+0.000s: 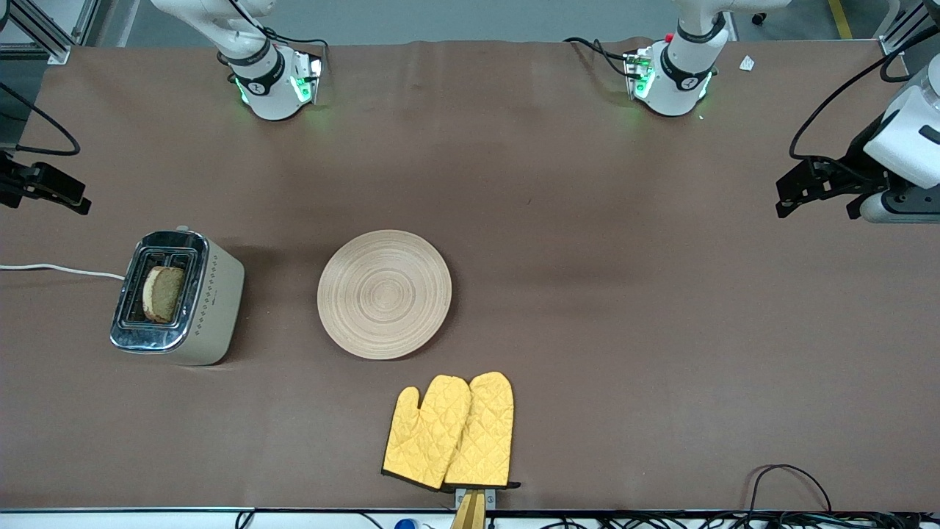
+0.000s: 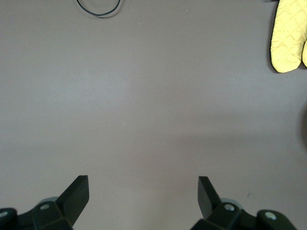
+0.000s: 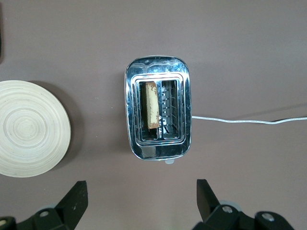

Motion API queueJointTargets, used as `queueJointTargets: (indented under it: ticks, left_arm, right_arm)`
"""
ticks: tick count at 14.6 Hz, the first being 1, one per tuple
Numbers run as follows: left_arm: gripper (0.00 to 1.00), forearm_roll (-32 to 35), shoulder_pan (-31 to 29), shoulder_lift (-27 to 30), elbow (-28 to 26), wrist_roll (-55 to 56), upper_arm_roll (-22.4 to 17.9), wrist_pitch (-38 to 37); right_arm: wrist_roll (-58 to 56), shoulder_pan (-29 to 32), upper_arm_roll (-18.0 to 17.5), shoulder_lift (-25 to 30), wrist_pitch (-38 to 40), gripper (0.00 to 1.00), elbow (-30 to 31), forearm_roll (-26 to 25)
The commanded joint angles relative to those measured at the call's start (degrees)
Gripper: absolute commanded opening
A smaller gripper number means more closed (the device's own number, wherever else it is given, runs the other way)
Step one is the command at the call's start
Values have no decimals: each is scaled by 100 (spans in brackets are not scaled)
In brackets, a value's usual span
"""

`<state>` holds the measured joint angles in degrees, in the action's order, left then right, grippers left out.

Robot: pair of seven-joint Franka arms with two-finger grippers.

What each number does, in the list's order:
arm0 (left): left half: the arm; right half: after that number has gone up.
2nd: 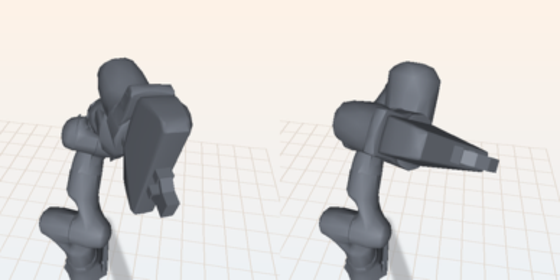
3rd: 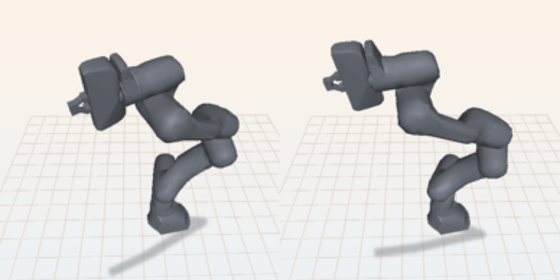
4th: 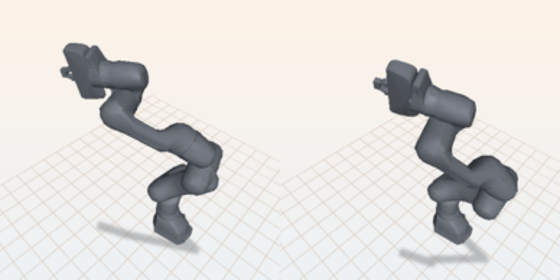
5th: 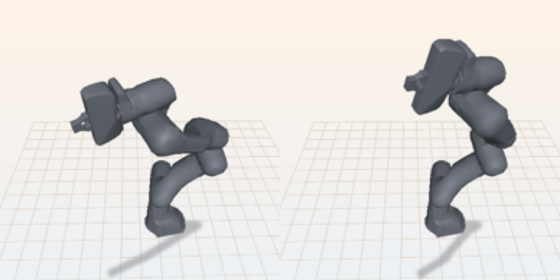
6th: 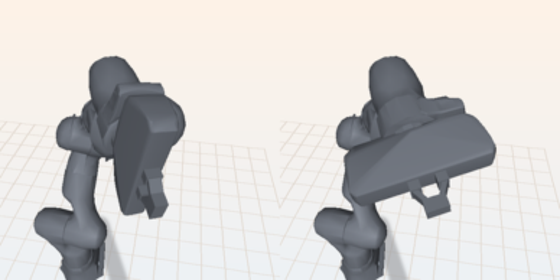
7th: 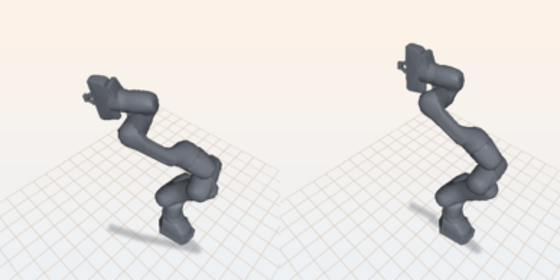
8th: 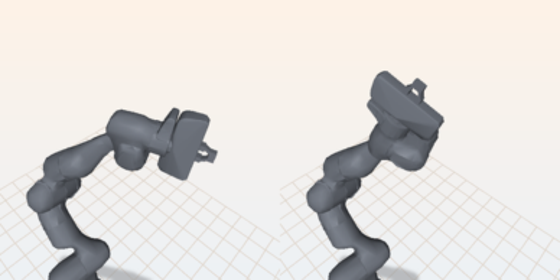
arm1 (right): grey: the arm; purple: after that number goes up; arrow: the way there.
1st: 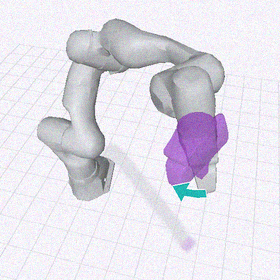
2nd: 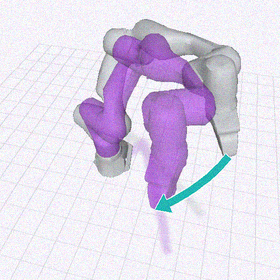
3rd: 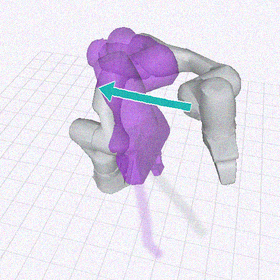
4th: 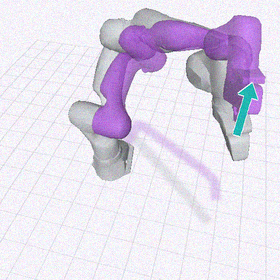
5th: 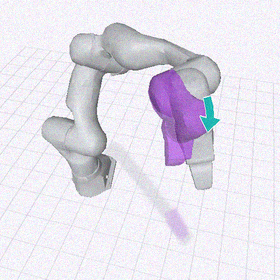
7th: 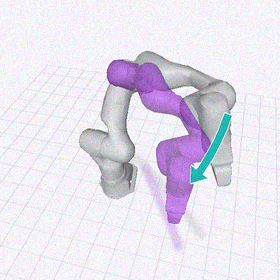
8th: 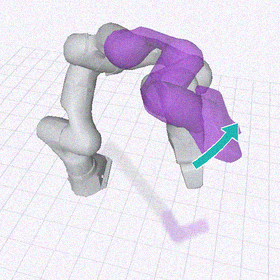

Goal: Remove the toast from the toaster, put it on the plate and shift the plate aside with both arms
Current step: 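Move the right gripper toward the chrome toaster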

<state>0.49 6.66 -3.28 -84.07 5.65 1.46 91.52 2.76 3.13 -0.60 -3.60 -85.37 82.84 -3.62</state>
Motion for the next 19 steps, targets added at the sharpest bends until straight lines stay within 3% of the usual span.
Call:
queueJointTargets:
  ticks: [1,6,8,10,15,19]
  left_arm:
    - [100,39,2,-76,154,-63,12,-55]
    - [100,48,-7,-85,172,-12,4,-55]
    - [100,74,37,-85,163,-20,4,-64]
    - [100,170,64,-85,163,6,12,-64]
    - [100,206,-6,-85,154,-38,30,-64]
    - [100,206,-24,-85,154,-55,-5,-64]
  right_arm:
    - [67,12,-28,-44,21,100,-102,10]
    - [50,56,-19,-62,-23,100,-84,10]
    - [-64,56,-10,-62,-32,84,-32,1]
    - [-467,178,-1,-123,-49,56,21,1]
    - [-513,267,-1,-632,-496,58,56,19]
    - [-522,258,-1,-931,-1278,63,477,19]
